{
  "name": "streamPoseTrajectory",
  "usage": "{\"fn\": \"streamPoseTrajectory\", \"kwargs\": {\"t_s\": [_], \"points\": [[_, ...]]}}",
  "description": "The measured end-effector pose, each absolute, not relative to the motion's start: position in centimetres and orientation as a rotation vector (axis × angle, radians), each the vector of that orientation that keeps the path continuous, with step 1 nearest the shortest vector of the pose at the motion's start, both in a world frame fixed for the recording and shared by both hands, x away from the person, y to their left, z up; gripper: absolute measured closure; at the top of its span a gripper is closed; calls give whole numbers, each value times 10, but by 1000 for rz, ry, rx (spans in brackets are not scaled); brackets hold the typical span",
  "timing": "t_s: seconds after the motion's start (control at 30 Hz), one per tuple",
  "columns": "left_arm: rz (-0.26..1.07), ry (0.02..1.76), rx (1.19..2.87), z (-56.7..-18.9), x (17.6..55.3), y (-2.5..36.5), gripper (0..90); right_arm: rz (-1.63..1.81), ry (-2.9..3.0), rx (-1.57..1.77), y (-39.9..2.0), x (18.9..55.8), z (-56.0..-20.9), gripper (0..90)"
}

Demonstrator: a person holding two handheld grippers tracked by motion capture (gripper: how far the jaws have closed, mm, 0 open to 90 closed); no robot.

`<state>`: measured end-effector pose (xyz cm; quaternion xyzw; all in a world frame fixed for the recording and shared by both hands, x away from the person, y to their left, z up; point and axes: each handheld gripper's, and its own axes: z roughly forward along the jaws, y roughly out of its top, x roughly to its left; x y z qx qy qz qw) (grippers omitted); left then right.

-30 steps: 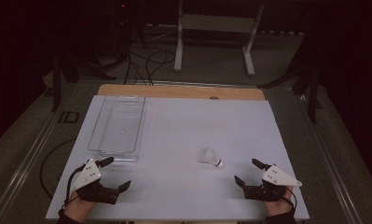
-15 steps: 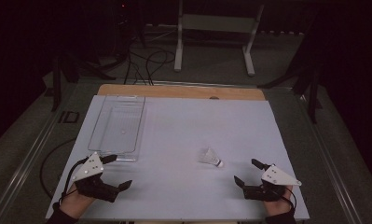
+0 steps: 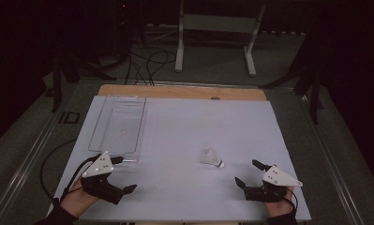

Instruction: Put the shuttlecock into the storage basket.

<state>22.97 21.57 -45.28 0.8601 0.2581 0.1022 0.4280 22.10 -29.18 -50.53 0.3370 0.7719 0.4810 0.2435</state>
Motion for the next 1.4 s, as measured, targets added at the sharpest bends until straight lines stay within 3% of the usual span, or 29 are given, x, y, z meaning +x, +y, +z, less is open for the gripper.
{"fn": "streamPoseTrajectory", "kwargs": {"t_s": [1.4], "points": [[102, 562, 2500, -448, 243, 188, 1, 1305, 2141, 916, -290, 222, -507, 98]]}}
